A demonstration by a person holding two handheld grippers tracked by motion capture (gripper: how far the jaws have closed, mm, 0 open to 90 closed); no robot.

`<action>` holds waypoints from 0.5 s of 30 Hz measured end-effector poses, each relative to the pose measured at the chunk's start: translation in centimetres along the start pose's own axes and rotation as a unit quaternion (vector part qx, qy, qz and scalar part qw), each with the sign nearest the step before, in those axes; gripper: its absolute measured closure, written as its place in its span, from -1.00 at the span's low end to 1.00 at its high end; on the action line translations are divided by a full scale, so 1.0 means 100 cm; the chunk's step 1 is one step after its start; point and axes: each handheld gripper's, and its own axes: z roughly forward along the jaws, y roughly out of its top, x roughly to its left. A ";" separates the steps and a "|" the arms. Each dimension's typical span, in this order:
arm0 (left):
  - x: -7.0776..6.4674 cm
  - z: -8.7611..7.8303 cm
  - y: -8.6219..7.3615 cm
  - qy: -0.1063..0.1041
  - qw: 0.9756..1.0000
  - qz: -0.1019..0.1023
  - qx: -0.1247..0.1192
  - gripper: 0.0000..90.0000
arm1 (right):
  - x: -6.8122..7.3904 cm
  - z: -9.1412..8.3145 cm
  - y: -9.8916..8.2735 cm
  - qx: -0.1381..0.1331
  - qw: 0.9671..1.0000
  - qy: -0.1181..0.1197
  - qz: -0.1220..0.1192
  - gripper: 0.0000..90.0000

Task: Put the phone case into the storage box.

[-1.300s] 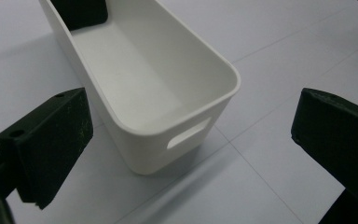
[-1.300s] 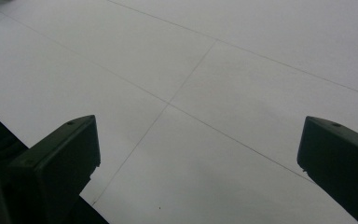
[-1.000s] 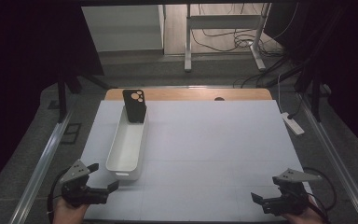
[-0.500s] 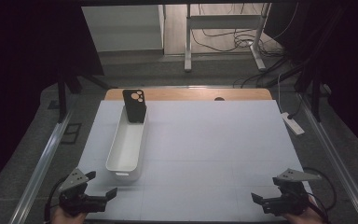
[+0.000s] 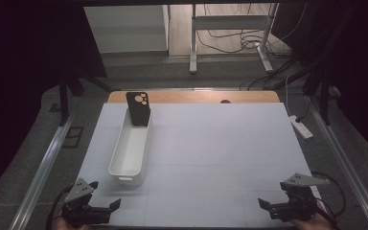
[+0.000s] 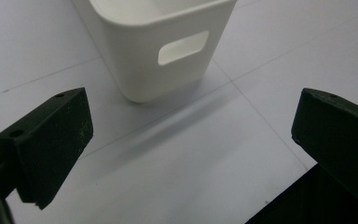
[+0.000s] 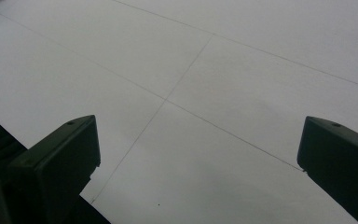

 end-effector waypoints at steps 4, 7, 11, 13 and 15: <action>-0.001 0.002 -0.003 0.000 1.000 -0.003 0.009 -1.00 | 0.000 0.000 0.000 0.000 1.000 0.001 0.000 -1.00; -0.001 0.003 -0.003 0.004 1.000 -0.001 0.009 -1.00 | 0.000 0.000 0.000 0.000 1.000 0.000 -0.001 -1.00; 0.000 0.003 -0.003 0.004 1.000 -0.008 0.011 -1.00 | 0.000 0.000 0.000 0.001 1.000 0.001 -0.001 -1.00; 0.000 0.004 -0.003 0.004 1.000 -0.008 0.012 -1.00 | 0.000 0.000 0.000 0.002 1.000 0.001 -0.001 -1.00; 0.000 0.004 -0.003 0.004 1.000 -0.009 0.011 -1.00 | 0.000 0.000 0.000 0.002 1.000 0.001 -0.002 -1.00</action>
